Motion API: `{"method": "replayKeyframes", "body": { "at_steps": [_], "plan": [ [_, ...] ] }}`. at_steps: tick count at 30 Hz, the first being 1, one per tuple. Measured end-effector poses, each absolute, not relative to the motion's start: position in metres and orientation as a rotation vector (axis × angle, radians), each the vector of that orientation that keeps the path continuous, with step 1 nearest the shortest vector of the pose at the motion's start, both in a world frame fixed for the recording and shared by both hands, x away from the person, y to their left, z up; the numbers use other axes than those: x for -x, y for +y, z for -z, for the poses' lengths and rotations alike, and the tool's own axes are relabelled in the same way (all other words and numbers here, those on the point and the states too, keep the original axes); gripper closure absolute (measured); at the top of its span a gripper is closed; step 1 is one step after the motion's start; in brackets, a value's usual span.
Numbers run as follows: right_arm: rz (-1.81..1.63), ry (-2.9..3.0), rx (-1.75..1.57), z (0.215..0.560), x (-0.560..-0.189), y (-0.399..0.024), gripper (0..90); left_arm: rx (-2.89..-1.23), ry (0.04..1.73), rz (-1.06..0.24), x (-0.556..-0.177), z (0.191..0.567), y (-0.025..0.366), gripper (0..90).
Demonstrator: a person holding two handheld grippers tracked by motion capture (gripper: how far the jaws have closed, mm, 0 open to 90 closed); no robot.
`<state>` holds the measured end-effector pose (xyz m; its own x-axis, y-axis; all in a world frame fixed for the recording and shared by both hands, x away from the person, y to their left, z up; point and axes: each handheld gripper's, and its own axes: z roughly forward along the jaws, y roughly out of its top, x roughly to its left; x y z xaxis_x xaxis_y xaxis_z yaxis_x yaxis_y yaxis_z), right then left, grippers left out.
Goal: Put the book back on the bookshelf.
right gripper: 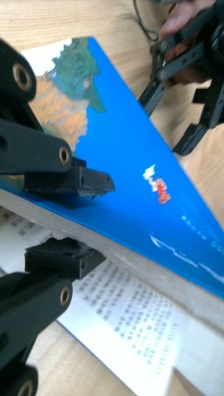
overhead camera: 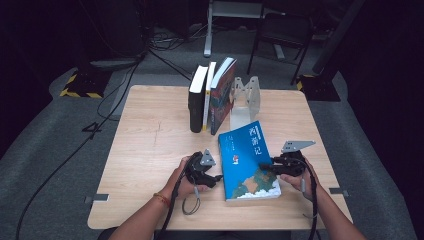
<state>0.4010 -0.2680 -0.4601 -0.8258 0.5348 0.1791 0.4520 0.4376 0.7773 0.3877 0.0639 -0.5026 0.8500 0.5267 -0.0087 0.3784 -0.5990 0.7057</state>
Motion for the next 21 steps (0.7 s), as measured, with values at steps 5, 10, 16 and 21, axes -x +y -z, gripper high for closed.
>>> {"method": "replayKeyframes", "body": {
  "at_steps": [5, 10, 16, 21],
  "plan": [
    [-1.376, 2.538, -0.871, 0.452, -0.39, -0.265, 72.6, -2.269, 0.719, -0.316, -0.4, 0.501, 0.068, 33.8],
    [-1.404, 2.533, -0.827, 0.448, -0.381, -0.266, 74.6, -2.255, 0.741, -0.312, -0.417, 0.5, 0.068, 52.3],
    [-1.431, 2.517, -0.803, 0.446, -0.377, -0.267, 76.5, -2.251, 0.777, -0.385, -0.426, 0.5, 0.07, 59.0],
    [-1.468, 2.494, -0.788, 0.44, -0.375, -0.267, 79.1, -2.256, 0.775, -0.384, -0.429, 0.499, 0.075, 60.4]
  ]
}}
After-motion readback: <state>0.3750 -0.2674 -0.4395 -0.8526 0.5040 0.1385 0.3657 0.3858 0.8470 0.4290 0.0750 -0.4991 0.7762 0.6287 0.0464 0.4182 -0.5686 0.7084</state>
